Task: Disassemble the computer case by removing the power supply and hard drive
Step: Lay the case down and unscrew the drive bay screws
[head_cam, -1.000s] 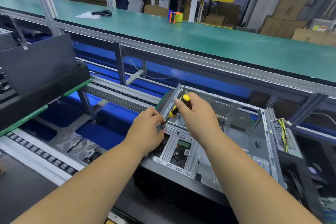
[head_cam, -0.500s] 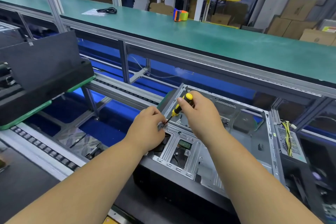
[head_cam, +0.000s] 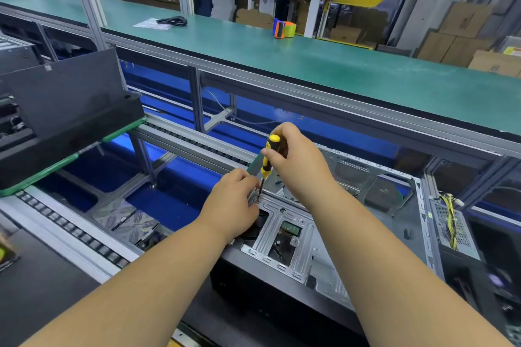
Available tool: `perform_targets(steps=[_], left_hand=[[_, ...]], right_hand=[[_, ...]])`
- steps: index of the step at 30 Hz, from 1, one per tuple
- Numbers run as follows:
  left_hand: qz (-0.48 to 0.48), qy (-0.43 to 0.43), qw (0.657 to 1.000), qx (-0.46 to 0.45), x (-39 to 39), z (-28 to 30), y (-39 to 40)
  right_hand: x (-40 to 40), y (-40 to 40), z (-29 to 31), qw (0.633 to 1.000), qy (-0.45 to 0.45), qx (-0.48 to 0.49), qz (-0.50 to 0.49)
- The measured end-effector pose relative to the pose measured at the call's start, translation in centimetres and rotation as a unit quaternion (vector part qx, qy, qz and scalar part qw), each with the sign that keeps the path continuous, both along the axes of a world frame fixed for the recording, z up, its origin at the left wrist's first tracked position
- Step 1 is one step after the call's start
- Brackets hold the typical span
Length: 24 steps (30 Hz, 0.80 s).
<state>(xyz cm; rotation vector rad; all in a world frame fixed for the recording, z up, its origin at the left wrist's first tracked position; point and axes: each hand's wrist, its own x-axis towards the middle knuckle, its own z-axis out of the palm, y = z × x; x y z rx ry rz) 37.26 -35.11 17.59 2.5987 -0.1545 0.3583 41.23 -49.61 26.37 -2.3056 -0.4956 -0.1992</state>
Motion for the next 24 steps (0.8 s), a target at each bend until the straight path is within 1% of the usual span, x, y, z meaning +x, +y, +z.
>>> perform_targets(steps=[4, 13, 17, 20, 24], left_hand=[[-0.002, -0.006, 1.000, 0.000, 0.1, -0.1, 0.0], [-0.006, -0.005, 1.000, -0.009, 0.4, -0.4, 0.0], [-0.005, -0.005, 1.000, -0.009, 0.4, -0.5, 0.0], [-0.007, -0.006, 1.000, -0.008, 0.6, -0.6, 0.0], [-0.006, -0.005, 1.000, -0.006, 0.6, -0.7, 0.0]], right_hand=[[0.0, 0.2, -0.7, 0.999, -0.044, -0.013, 0.021], [0.3, 0.6, -1.4, 0.994, -0.105, -0.027, 0.007], [0.2, 0.8, -1.6, 0.994, -0.105, 0.021, -0.017], [-0.1, 0.8, -1.5, 0.993, -0.107, 0.042, -0.004], [-0.1, 0.5, -1.3, 0.994, -0.070, 0.077, 0.012]])
